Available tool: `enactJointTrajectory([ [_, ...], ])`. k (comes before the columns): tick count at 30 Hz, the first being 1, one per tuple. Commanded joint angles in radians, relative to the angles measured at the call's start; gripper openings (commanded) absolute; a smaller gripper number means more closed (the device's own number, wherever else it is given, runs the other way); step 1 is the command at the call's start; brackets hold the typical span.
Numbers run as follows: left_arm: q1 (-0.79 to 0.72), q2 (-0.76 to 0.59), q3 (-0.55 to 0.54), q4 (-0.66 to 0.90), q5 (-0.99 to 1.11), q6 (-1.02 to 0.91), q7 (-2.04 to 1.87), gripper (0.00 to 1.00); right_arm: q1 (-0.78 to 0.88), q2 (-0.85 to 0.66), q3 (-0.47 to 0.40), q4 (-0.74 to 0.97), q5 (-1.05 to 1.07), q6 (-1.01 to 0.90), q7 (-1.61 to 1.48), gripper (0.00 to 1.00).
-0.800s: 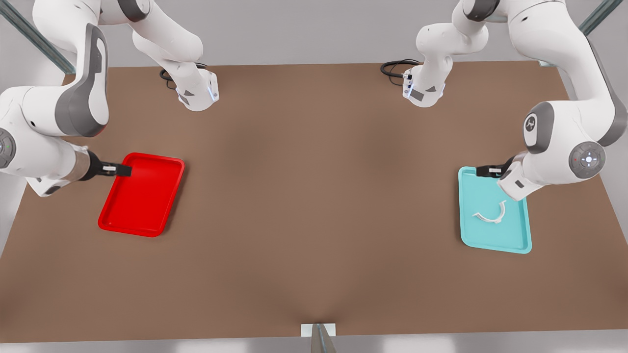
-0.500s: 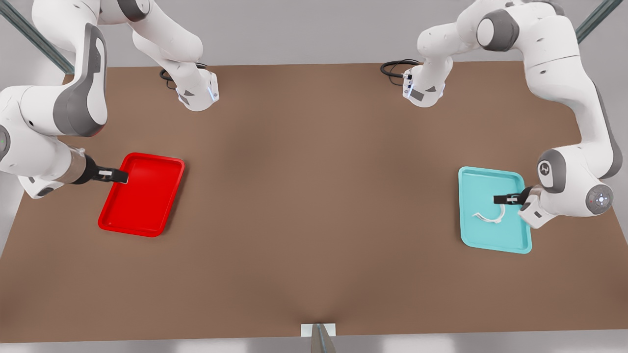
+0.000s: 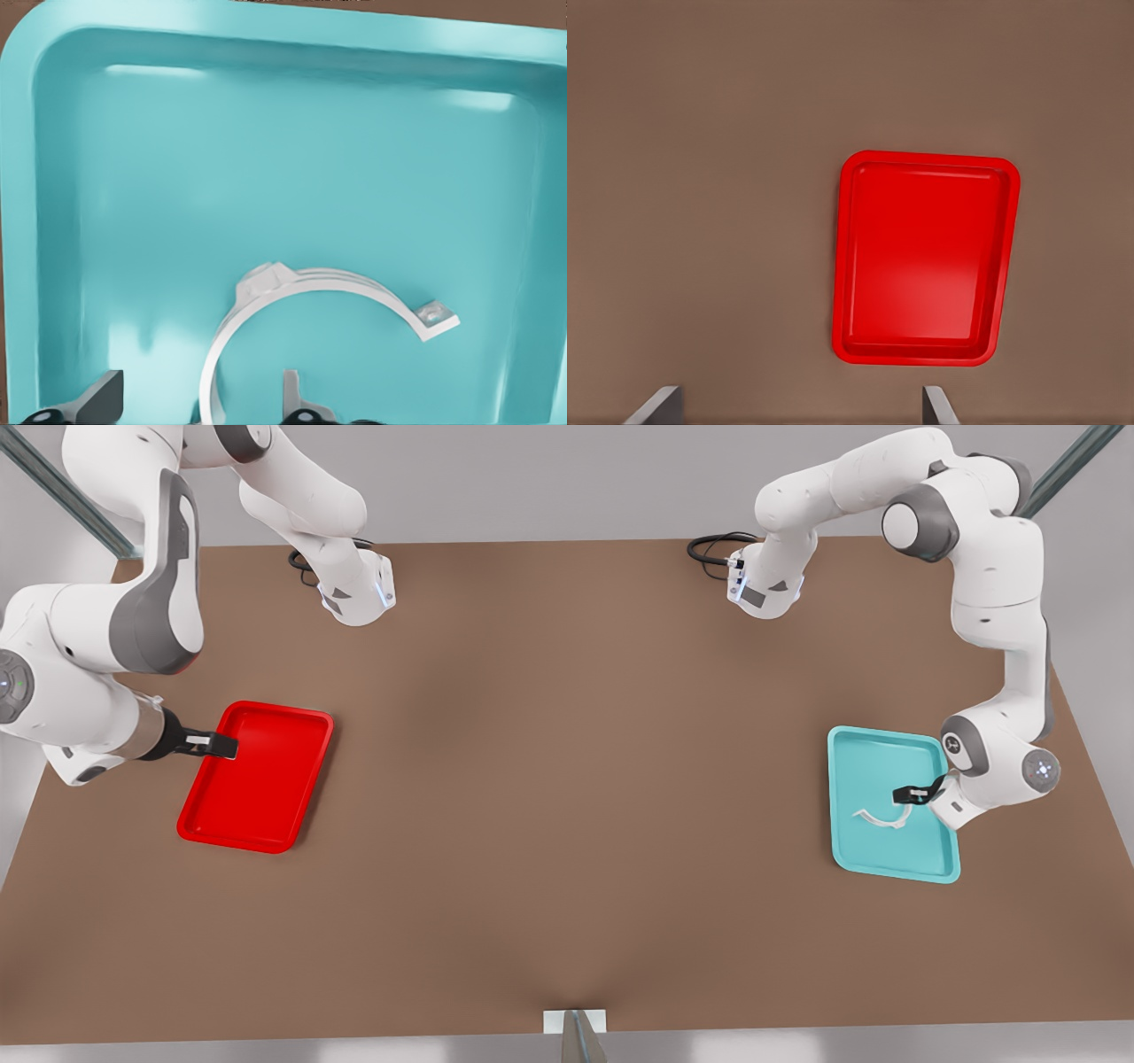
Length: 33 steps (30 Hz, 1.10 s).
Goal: Take the drainage pipe clamp from the left arm, pass it to the right arm, and place it in the plate on the right side
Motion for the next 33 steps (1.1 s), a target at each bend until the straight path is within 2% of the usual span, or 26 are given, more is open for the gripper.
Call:
enactJointTrajectory([
  [1,-0.001,0.0,0.001,-0.002,-0.004,0.068,0.236,0.72,0.0,-0.001,0.001,-0.001,-0.001,0.001,0.01,1.0],
  [2,-0.001,0.0,0.001,-0.002,-0.004,0.066,0.235,0.64,0.0,-0.001,0.002,-0.006,-0.001,0.001,0.01,1.0],
  [3,-0.002,-0.005,0.001,-0.002,-0.002,0.065,0.235,0.61,0.0,-0.003,0.002,-0.007,-0.001,0.001,0.01,1.0],
  [11,-0.018,0.0,-0.001,0.001,-0.005,0.066,0.23,0.6,0.0,-0.009,0.007,-0.021,0.0,0.001,0.01,1.0],
  [13,-0.016,0.006,0.001,-0.002,-0.005,0.063,0.23,0.49,0.0,-0.009,0.008,-0.024,0.0,0.001,0.01,1.0],
  [16,-0.016,0.008,0.001,-0.002,-0.005,0.048,0.213,0.39,0.0,-0.01,0.008,-0.029,-0.001,0.001,0.01,1.0],
  [20,-0.018,0.006,0.001,-0.002,-0.004,0.033,0.208,0.34,0.0,-0.02,0.008,-0.043,-0.001,0.001,0.01,1.0],
  [30,-0.019,0.023,0.001,0.003,-0.002,0.034,0.201,0.34,0.002,-0.018,0.008,-0.049,-0.003,0.001,0.01,1.0],
  [33,-0.019,0.021,0.001,0.003,-0.001,0.034,0.204,0.28,0.002,-0.02,0.01,-0.049,-0.003,0.003,0.01,1.0],
])
